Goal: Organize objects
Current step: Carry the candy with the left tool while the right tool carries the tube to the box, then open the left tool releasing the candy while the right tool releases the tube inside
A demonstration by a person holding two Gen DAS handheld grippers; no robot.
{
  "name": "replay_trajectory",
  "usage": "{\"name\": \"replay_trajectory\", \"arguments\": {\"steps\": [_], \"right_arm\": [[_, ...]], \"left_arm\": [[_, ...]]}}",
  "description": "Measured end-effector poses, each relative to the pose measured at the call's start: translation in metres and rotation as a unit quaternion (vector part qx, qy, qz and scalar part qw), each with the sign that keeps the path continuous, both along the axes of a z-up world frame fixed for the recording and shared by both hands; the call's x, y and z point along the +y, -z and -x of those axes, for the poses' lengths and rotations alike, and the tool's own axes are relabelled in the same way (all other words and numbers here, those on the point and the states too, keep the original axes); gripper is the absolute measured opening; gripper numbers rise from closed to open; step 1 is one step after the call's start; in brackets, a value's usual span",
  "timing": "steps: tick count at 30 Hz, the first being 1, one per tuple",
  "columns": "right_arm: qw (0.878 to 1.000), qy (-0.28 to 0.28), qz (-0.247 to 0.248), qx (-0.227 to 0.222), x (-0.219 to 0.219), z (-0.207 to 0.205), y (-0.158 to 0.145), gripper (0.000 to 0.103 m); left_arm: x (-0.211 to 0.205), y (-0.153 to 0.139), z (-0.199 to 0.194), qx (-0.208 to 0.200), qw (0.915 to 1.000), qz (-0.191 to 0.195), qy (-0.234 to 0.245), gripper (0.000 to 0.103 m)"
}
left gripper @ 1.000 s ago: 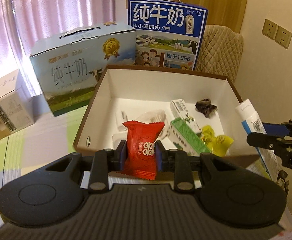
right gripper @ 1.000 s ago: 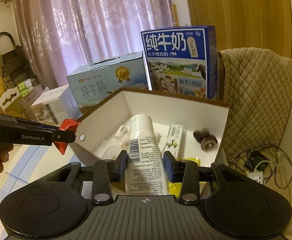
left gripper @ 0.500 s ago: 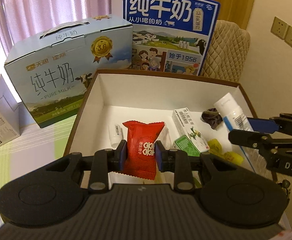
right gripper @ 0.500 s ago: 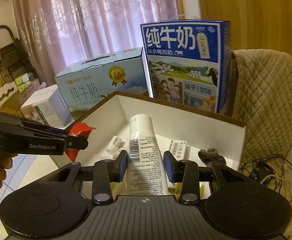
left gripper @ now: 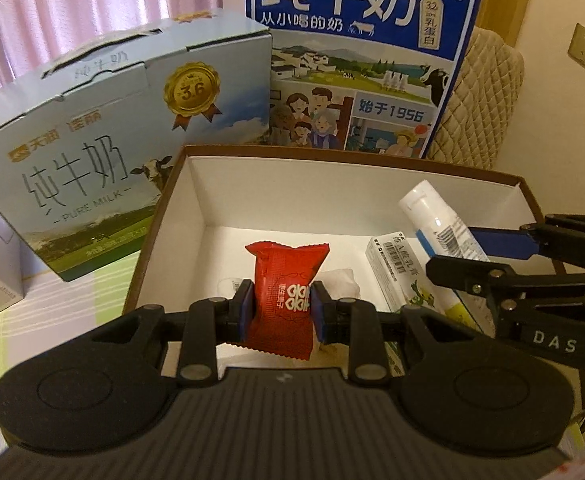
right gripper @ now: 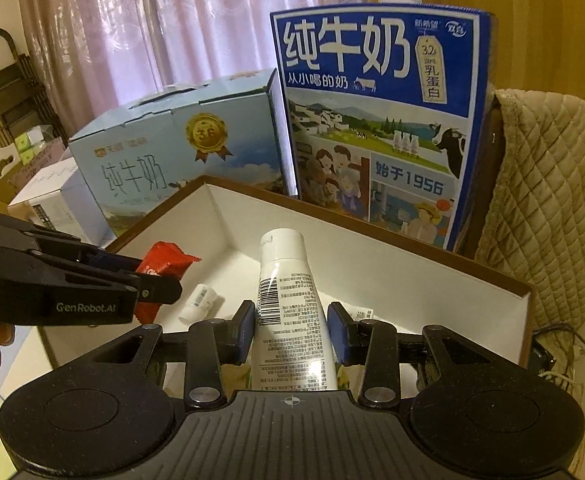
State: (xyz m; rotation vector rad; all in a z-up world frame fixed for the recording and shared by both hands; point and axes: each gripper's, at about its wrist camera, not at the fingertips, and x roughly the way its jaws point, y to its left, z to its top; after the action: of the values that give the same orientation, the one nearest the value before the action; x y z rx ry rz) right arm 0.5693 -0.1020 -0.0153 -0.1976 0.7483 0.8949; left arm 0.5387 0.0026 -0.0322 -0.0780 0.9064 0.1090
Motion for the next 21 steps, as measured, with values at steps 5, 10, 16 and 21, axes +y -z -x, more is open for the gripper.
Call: {"name": "replay_trajectory", "arguments": {"steps": [5, 10, 16, 21], "right_arm": [[1.0, 0.002, 0.009, 0.008, 0.008, -0.01, 0.009, 0.036], [1.0, 0.008, 0.011, 0.02, 0.01, -0.017, 0.016, 0.036], [1.0, 0.008, 0.012, 0.024, 0.011, -0.02, 0.018, 0.036], [1.0, 0.005, 0.012, 0.024, 0.015, -0.021, 0.018, 0.036]], "left_arm": [[0.002, 0.009, -0.016, 0.007, 1.0, 0.001, -0.001, 0.025], [0.003, 0.016, -0.027, 0.01, 1.0, 0.0, -0.003, 0.025], [0.004, 0.016, -0.032, 0.003, 1.0, -0.005, -0.003, 0.035], [0.009, 0.015, -0.03, 0.001, 0.9999, -0.009, -0.01, 0.043]]}}
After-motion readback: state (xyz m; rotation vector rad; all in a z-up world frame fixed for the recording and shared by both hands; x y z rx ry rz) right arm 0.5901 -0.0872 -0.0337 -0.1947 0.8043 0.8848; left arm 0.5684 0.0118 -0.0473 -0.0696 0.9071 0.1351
